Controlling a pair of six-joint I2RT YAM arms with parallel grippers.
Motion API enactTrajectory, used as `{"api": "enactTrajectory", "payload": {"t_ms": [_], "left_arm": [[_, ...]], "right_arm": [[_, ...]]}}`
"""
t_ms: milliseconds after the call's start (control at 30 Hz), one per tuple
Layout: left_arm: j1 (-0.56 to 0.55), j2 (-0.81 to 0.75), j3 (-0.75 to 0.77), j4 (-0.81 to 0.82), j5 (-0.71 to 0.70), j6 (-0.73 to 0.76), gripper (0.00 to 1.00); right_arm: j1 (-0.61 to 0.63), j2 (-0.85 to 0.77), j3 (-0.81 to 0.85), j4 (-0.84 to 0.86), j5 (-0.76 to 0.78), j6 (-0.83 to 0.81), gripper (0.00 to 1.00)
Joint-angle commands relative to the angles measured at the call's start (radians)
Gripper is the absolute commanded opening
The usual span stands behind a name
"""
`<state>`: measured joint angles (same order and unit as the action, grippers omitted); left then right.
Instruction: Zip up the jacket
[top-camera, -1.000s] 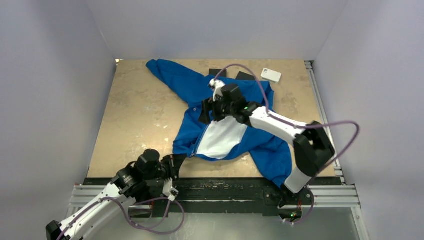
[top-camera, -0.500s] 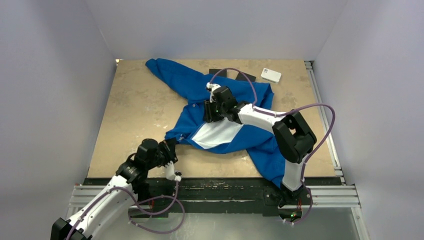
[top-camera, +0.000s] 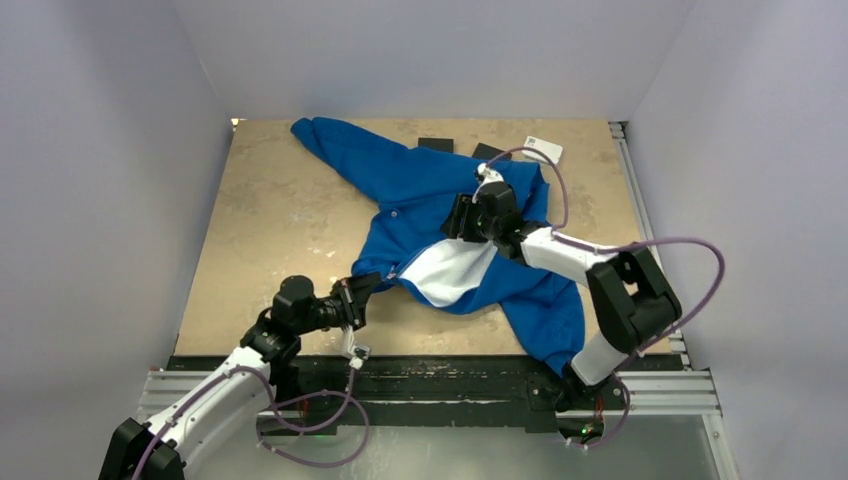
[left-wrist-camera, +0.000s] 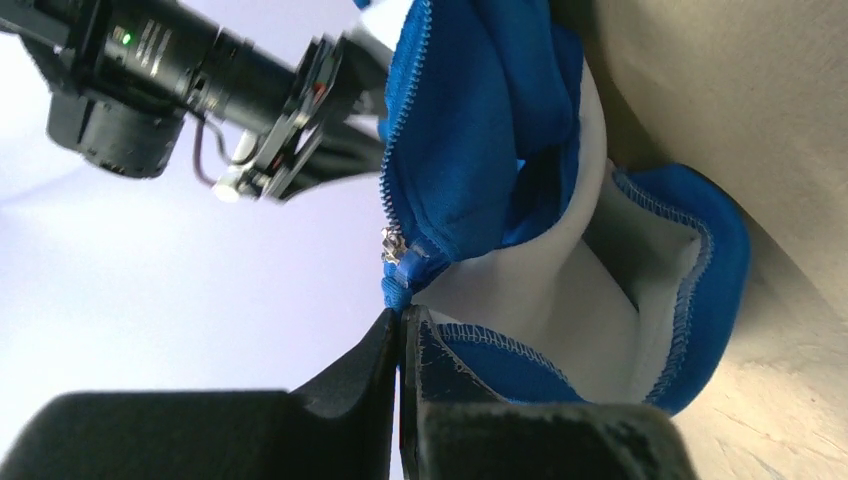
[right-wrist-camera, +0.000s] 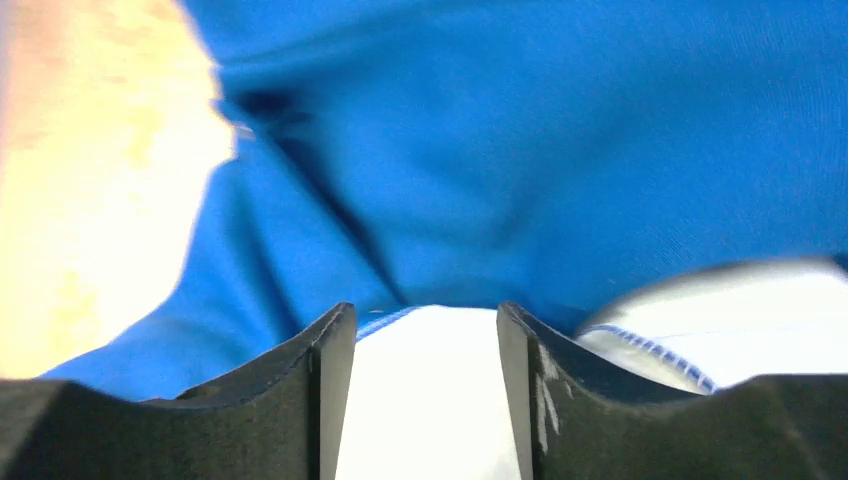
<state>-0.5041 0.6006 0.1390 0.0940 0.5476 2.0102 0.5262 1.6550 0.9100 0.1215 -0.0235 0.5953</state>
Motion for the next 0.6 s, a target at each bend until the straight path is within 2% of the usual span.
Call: {"api": "enactTrajectory", "payload": {"t_ms": [0, 100, 167, 267, 333, 467, 567], "left_arm": [[0.006, -0.017, -0.035, 0.056, 0.15, 0.078, 0.0], [0.006, -0.033, -0.042, 0.011, 0.17, 0.085, 0.0], [0.006, -0.028, -0.044, 0.01, 0.161, 0.074, 0.0], [0.006, -0.015, -0.044, 0.024, 0.155, 0.061, 0.0], [0.006, -0.006, -0.04, 0.028, 0.155, 0.054, 0.0], [0.006, 0.011, -0.022, -0.021, 0.139, 0.033, 0.0], [0.006, 0.022, -0.018, -0.025, 0.118, 0.006, 0.0]], "right_arm": [[-0.023, -0.137, 0.051, 0.089, -0.254, -0.115, 0.63], [-0.023, -0.144, 0.07, 0.097, -0.494, -0.144, 0.69], [-0.023, -0.119, 0.08, 0.105, -0.596, -0.139, 0.74], [-0.018, -0.066, 0.066, 0.145, -0.759, -0.095, 0.73], [-0.006, -0.052, 0.057, 0.164, -0.815, -0.093, 0.72], [0.032, -0.041, 0.087, 0.098, -0.876, -0.166, 0.73], [0.065, -0.056, 0.083, 0.051, -0.855, -0.213, 0.74]]}}
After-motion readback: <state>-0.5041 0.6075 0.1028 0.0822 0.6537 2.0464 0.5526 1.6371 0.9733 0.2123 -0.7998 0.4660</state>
